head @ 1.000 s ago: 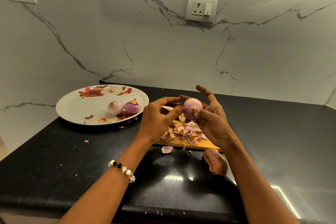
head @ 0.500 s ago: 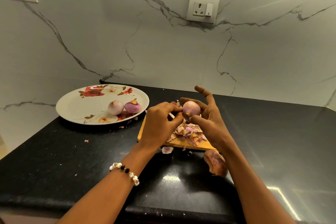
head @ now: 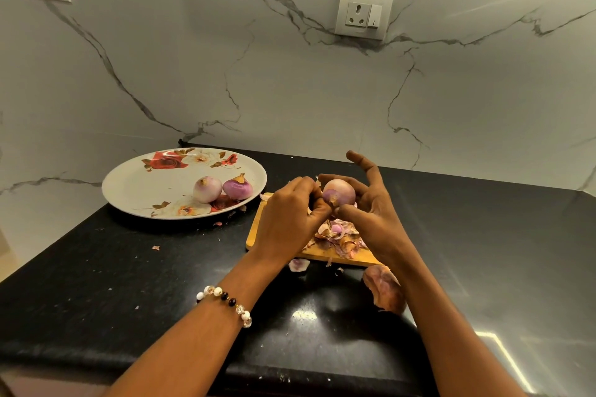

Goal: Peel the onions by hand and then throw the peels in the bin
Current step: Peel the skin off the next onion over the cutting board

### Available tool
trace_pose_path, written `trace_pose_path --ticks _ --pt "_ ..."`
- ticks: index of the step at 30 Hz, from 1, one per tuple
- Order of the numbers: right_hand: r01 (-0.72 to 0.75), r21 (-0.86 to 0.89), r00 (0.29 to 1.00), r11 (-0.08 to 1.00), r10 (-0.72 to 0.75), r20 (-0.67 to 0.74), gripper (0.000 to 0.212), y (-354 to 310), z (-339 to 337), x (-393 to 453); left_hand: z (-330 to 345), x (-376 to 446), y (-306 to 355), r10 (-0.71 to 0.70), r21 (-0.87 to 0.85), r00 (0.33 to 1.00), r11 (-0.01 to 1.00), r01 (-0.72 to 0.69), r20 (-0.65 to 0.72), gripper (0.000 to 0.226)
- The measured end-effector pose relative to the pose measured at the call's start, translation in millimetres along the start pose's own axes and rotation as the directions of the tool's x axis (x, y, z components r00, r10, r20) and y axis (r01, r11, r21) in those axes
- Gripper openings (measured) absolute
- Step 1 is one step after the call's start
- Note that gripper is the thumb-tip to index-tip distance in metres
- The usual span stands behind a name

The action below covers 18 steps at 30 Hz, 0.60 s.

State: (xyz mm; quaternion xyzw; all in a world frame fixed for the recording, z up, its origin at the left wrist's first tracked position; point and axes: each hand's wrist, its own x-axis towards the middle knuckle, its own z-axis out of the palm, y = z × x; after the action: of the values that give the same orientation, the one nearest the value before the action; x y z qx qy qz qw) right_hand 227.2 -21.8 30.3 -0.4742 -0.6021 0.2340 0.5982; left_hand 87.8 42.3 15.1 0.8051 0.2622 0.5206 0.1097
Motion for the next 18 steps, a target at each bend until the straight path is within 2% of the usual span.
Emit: trace_pose_path --ticks 4,10,14,18 --pt "-0.025 0.144 1.000 0.989 0.025 0.003 0.084 -1 -4 0 -3 2 0 -0.061 -0.057 0.998 0.997 0.059 -0.033 0.015" --pt "-0.064 0.393 0.995 0.917 0.090 -0.048 0.081 -6 -11 2 -8 6 -3 -0.270 -0.142 0.960 0.956 0.258 -0.072 0.006" --pt "-0.059 0.300 0.994 0.952 0.085 -0.073 0.083 -6 -11 1 -13 4 8 -0.280 -0.361 0.958 0.889 0.282 0.060 0.004" --pt "-0.023 0.103 0.999 0.994 0.027 -0.033 0.087 -2 -9 0 -9 3 7 -0.301 -0.377 0.946 0.868 0.323 0.118 0.024"
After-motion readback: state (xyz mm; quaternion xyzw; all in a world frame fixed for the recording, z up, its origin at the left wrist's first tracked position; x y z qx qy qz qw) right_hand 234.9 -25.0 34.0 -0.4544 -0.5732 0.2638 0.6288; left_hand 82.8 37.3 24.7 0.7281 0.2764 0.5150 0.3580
